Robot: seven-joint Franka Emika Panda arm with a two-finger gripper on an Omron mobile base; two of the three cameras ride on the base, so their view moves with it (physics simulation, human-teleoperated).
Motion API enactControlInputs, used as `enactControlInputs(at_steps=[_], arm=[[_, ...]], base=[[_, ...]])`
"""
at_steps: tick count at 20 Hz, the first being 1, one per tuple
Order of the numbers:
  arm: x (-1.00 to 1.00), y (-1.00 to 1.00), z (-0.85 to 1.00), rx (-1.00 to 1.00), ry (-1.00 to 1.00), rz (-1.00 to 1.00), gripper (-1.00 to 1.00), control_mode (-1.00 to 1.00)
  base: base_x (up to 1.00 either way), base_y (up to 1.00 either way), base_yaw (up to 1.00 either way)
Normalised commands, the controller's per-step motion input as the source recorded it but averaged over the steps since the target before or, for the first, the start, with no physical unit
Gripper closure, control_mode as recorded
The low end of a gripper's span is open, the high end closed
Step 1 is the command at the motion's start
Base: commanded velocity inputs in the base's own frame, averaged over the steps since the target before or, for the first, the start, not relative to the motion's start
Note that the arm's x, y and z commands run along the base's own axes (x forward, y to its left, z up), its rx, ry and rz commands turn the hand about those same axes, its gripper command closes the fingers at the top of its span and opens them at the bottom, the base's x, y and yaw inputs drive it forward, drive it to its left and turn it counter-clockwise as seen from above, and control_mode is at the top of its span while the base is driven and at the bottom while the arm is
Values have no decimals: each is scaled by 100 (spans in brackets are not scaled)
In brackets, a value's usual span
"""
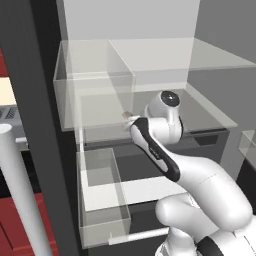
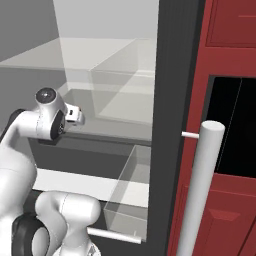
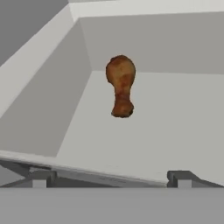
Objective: Take the cheese, chicken drumstick, and avocado from the fridge and place them on the plate on the dining counter to create an appetizer plate.
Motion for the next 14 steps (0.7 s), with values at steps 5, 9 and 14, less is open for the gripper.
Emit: enactControlInputs(at_steps=[5, 9, 14], arm=[[53, 0, -12, 0, 0, 0, -100, -100], [54, 1, -14, 0, 0, 0, -100, -100], [54, 4, -14, 0, 0, 0, -100, -100]], base=[[0, 0, 0], [0, 0, 0], [0, 0, 0]])
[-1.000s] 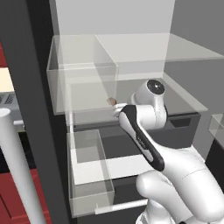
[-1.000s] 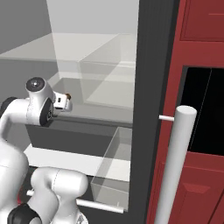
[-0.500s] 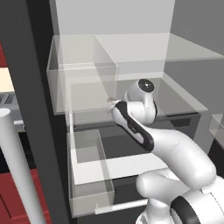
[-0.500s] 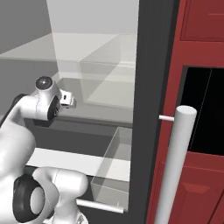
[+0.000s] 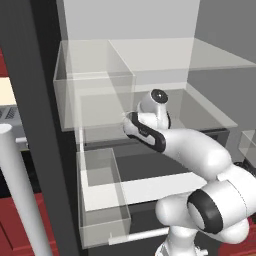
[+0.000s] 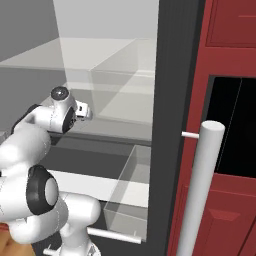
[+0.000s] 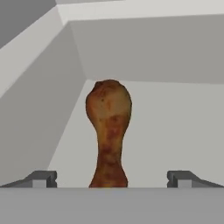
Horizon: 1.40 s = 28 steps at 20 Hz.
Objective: Take the cheese, chicken drumstick, and avocado from the fridge and place them on the plate on the dining counter to create an appetizer plate.
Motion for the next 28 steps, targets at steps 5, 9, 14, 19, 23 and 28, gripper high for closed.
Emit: enactControlInputs(at_steps=[5, 9, 14, 19, 23, 28], arm=[[58, 17, -16, 0, 0, -3, -100, -100], [42, 2, -14, 0, 0, -6, -100, -100], [7, 0, -37, 0, 0, -12, -100, -100], [-24, 0, -64, 0, -1, -8, -100, -100], [-18, 0, -60, 0, 0, -6, -100, -100], [-49, 0, -57, 0, 0, -4, 100, -100]], base=[[0, 0, 0], [0, 0, 0], [0, 0, 0], [0, 0, 0], [0, 0, 0], [0, 0, 0]])
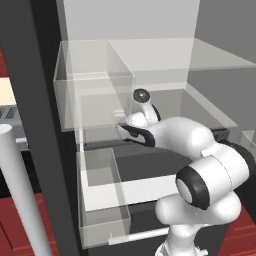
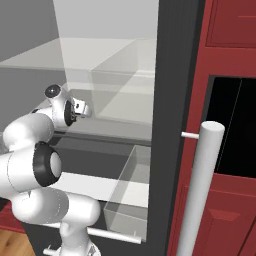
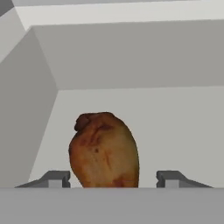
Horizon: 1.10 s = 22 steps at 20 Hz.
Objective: Take the cheese, chicken drumstick, and avocado from the fridge and place them on the plate on the dining counter to create an appetizer plate.
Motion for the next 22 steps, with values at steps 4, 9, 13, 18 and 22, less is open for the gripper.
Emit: enactControlInputs(at_steps=[4, 9, 13, 18, 22], arm=[[-41, 0, -36, 0, 0, -3, 100, -100], [19, 0, -5, 0, 0, 0, 100, -100], [-31, -2, 0, 0, 0, 0, 100, -100], [-99, -19, -2, 0, 0, -2, 100, -100], [-100, -57, 33, 4, 3, 0, 100, -100]], base=[[0, 0, 0], [0, 0, 0], [0, 0, 0], [0, 0, 0], [0, 0, 0]])
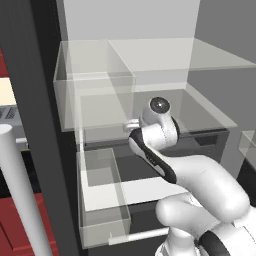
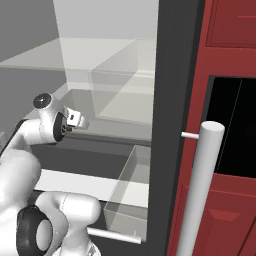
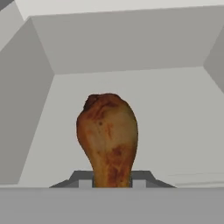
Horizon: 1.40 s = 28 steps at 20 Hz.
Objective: Take the cheese, chicken drumstick, and avocado from the fridge and place them on the plate on the dining counter to create an appetizer plate.
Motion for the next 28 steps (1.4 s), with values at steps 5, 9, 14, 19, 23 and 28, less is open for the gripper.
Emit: enactControlInputs(at_steps=[5, 9, 14, 19, 23, 28], arm=[[-100, -51, 46, 2, 2, 0, 100, -100], [-100, -35, 65, 0, 0, 0, 100, -100], [-100, -32, 56, 0, 0, 0, 100, -100], [-91, -12, 57, 0, 0, 1, 100, -100], [-46, 0, 24, 0, 2, 3, 100, -100], [-10, 0, 0, 0, 4, 4, 100, 100]], base=[[0, 0, 0], [0, 0, 0], [0, 0, 0], [0, 0, 0], [0, 0, 0], [-28, 0, 8]])
